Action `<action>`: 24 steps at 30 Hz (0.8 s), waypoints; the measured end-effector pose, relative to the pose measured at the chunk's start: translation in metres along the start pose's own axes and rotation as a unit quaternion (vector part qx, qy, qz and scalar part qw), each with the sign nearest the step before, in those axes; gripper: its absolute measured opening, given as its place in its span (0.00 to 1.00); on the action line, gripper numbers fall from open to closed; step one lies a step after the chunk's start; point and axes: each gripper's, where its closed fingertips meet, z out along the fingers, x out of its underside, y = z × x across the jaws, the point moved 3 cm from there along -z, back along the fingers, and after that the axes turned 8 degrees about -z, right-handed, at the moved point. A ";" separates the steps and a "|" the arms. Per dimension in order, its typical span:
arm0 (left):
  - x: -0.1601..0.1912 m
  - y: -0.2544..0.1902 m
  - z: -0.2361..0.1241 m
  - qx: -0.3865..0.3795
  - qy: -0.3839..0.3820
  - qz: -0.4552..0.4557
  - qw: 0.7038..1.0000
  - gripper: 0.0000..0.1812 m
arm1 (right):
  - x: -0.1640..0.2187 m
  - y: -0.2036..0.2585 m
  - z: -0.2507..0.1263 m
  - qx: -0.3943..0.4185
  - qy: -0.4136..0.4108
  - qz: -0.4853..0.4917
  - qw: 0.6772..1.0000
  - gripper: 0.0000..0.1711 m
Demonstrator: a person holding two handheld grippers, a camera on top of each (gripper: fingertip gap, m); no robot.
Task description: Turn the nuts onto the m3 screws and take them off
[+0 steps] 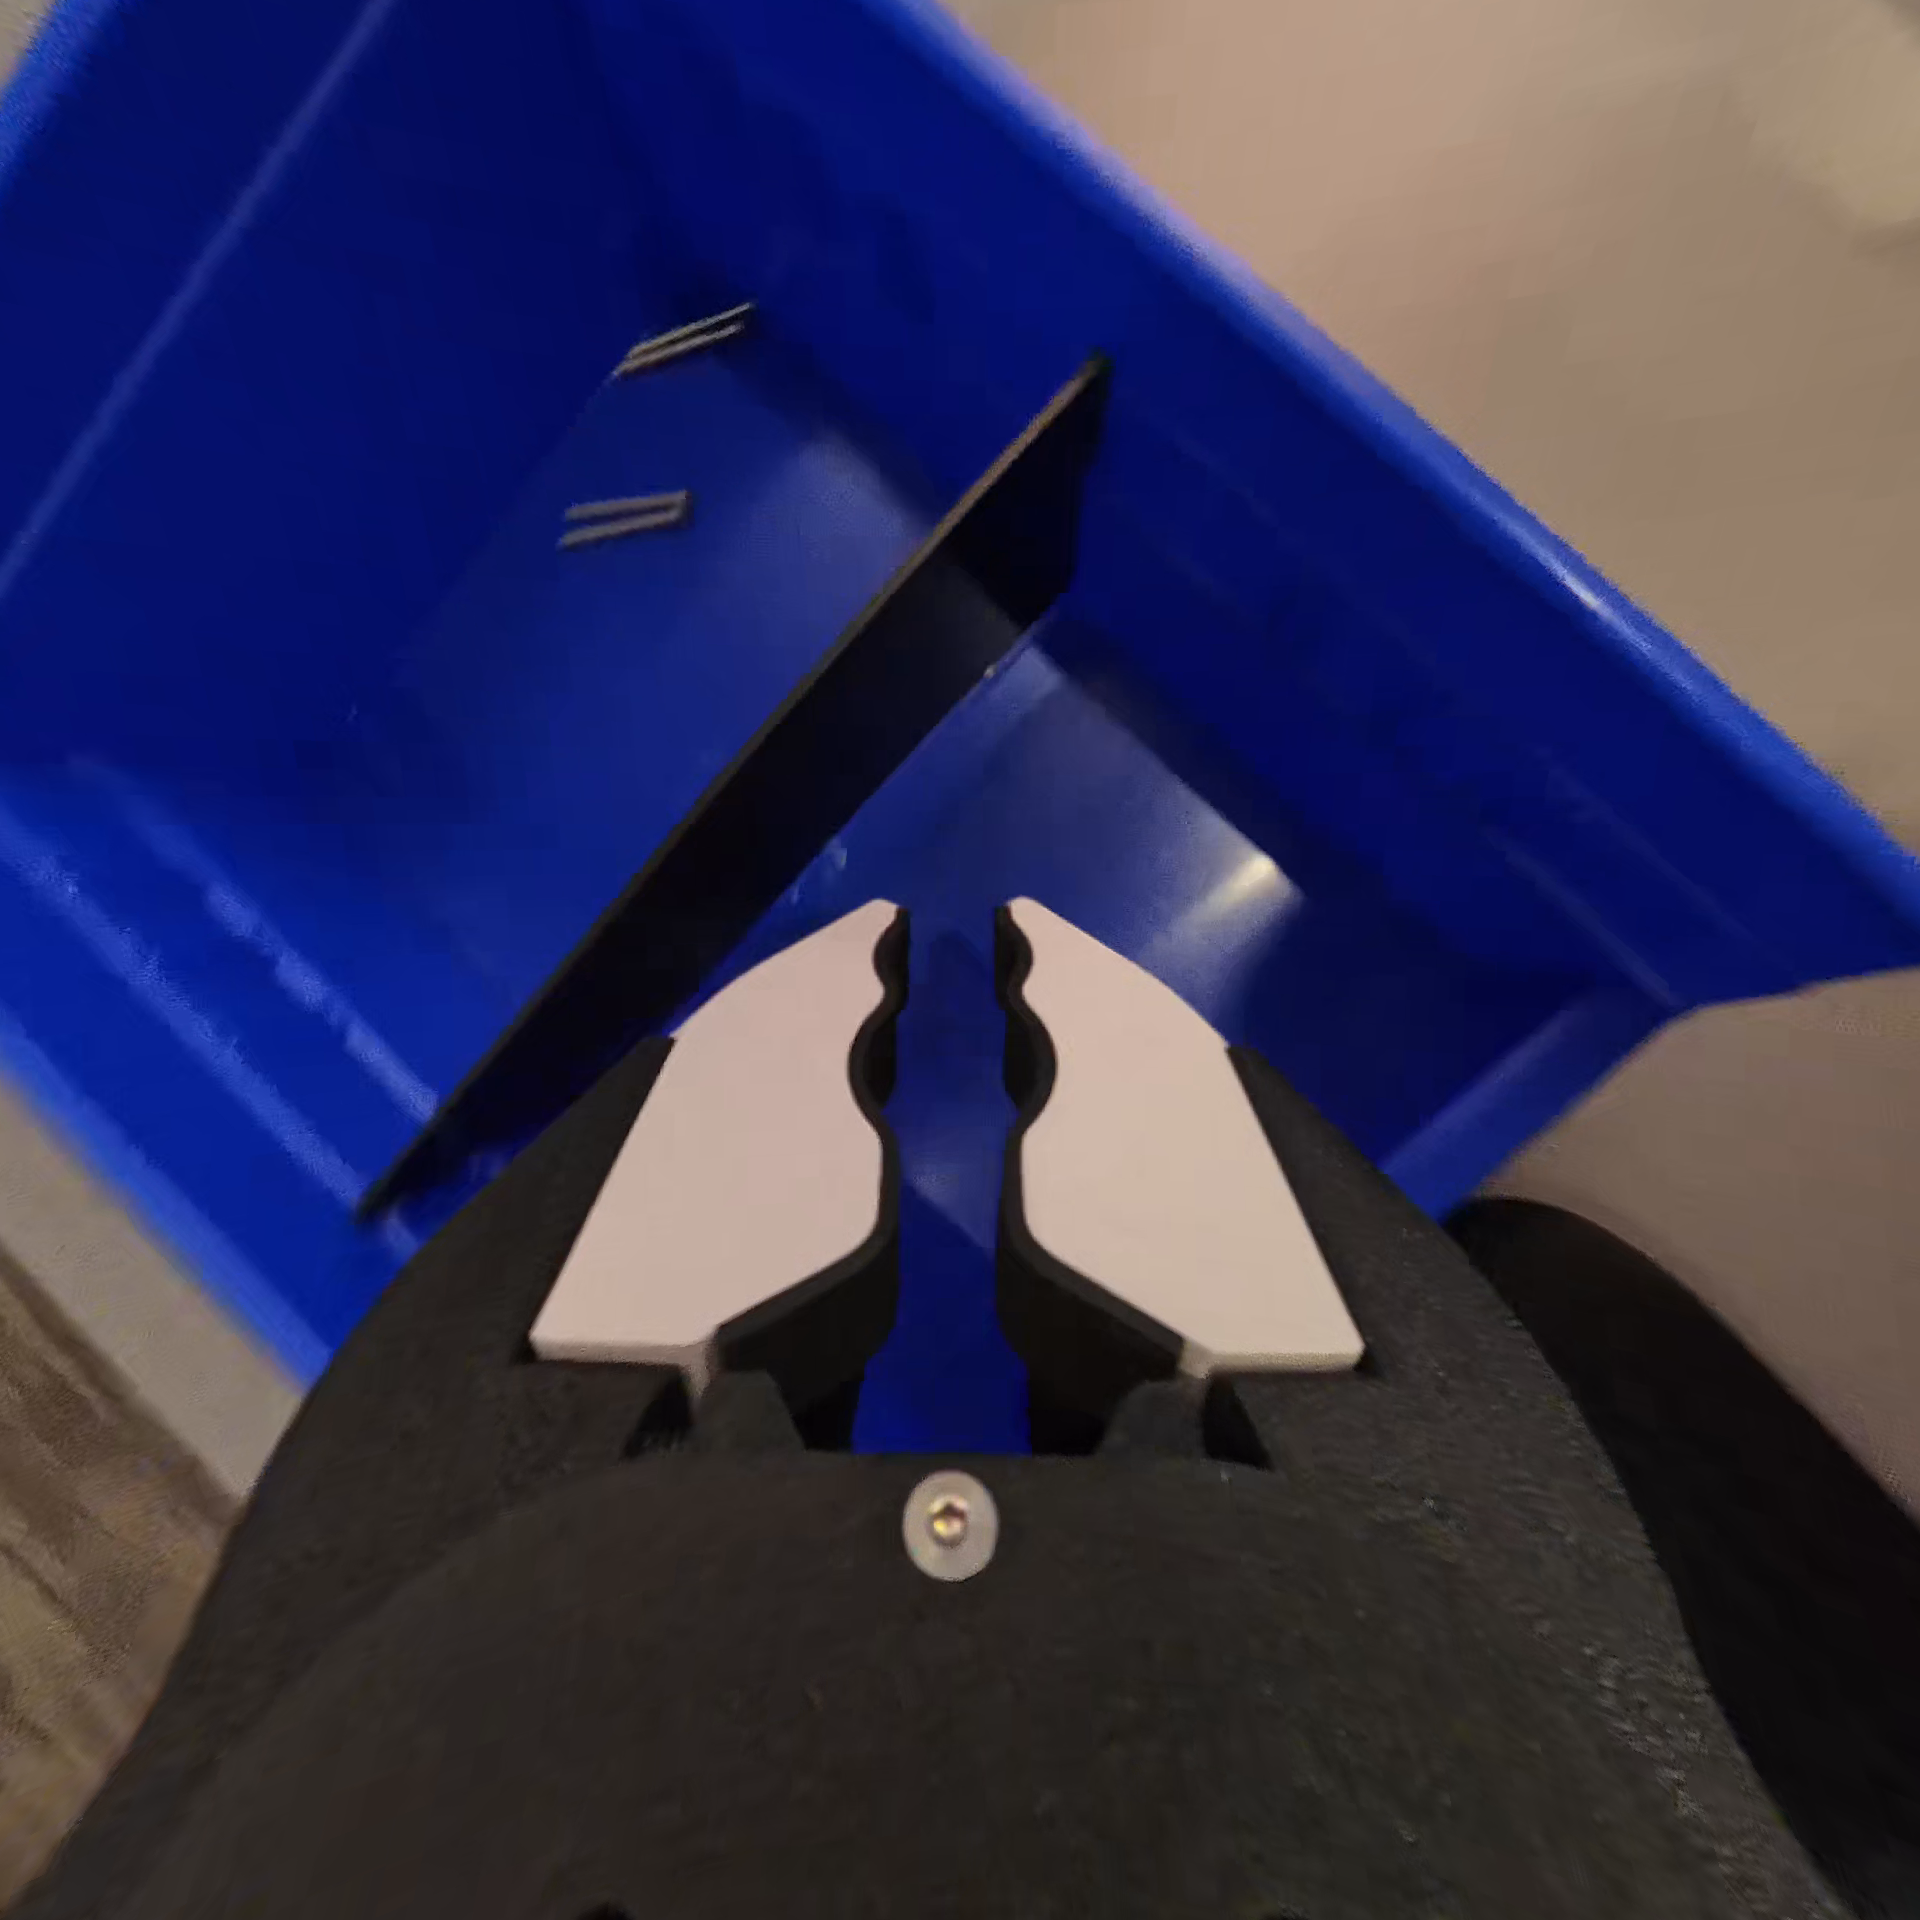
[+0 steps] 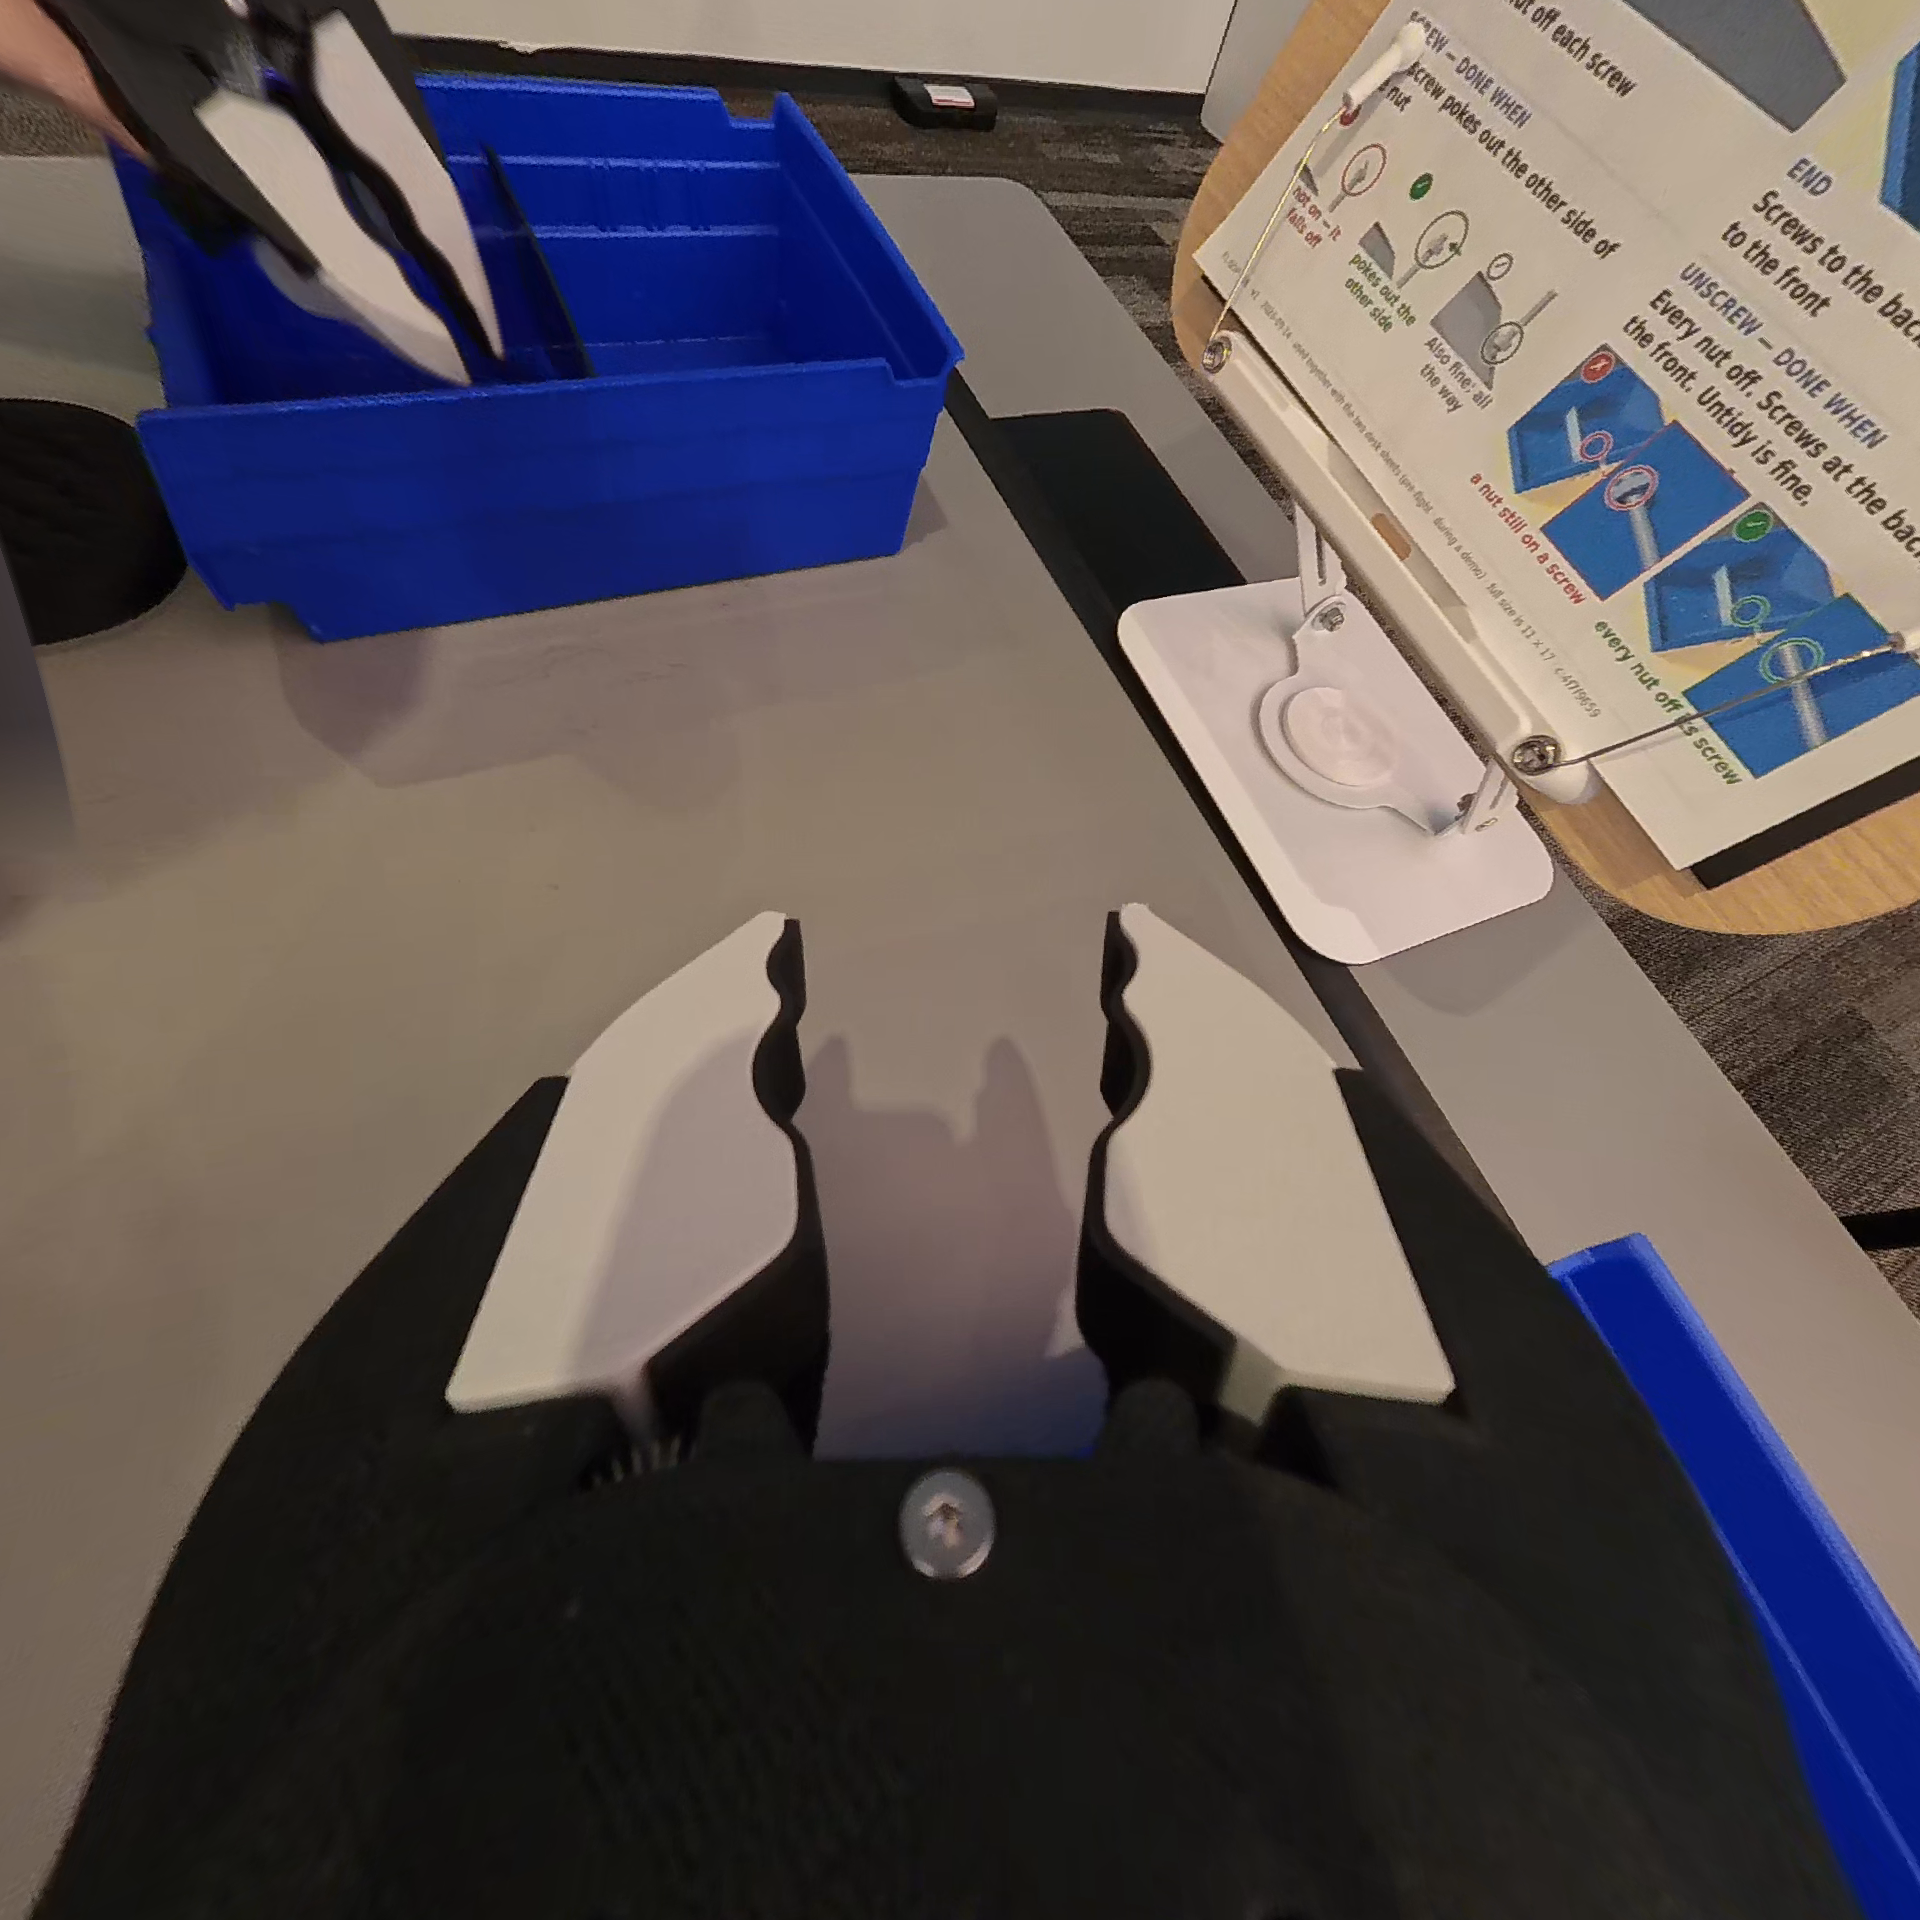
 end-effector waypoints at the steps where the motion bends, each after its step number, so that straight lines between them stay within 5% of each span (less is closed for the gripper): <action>1: 0.003 0.004 -0.016 -0.003 -0.004 -0.033 0.999 0.09 | -0.001 0.000 0.000 -0.002 -0.002 0.000 1.000 0.33; 8: 0.043 0.069 -0.091 -0.121 0.021 -0.173 0.977 0.20 | -0.006 0.006 0.003 -0.012 -0.008 -0.004 1.000 0.33; 16: 0.078 0.087 -0.064 -0.062 0.126 -0.288 0.947 0.33 | -0.014 0.015 0.003 -0.022 -0.014 -0.016 1.000 0.33; 20: 0.087 0.077 -0.045 -0.016 0.169 -0.312 0.935 0.28 | -0.015 0.016 0.002 -0.024 -0.015 -0.019 0.999 0.33; 24: 0.094 0.068 -0.035 -0.005 0.207 -0.299 0.931 0.12 | -0.016 0.017 0.001 -0.028 -0.019 -0.018 0.999 0.33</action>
